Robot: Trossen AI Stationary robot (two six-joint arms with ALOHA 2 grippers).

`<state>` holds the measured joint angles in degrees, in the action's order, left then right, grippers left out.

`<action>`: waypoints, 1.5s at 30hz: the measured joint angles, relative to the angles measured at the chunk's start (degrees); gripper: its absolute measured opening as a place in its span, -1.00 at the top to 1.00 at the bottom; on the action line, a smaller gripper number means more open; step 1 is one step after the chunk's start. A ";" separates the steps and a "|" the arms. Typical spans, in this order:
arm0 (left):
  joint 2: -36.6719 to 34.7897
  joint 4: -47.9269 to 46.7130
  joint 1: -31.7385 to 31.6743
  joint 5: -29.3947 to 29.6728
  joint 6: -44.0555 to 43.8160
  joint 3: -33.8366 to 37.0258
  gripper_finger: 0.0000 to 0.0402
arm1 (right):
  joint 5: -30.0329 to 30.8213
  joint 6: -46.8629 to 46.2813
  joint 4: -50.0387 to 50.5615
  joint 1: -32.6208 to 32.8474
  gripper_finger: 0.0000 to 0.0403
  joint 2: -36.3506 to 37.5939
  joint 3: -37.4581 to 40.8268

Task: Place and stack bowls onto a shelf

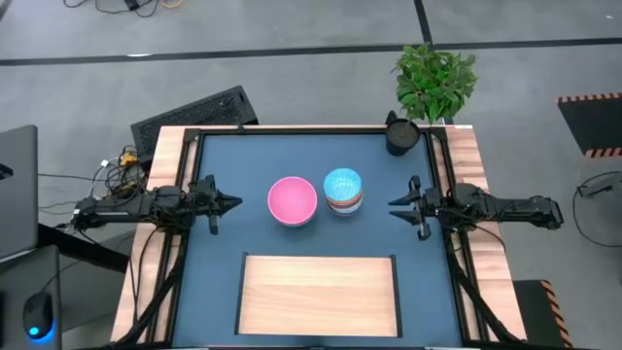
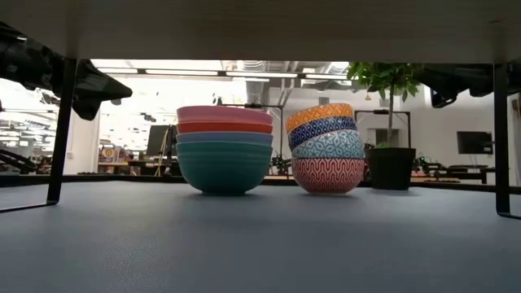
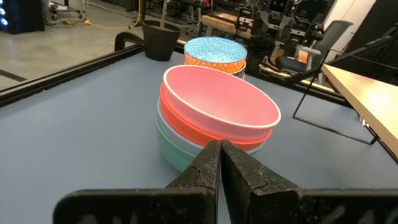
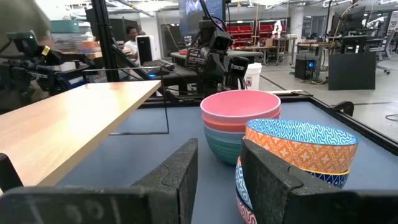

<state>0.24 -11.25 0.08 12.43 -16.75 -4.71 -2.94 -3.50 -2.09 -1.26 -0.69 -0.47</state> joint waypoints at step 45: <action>0.03 1.99 -0.01 12.47 -31.92 0.13 1.00 | 4.26 -10.04 0.04 0.41 0.27 -0.02 0.00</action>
<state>0.27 -9.26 0.07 24.90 -48.67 -4.58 1.32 -13.54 -2.04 -0.85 -0.71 -0.47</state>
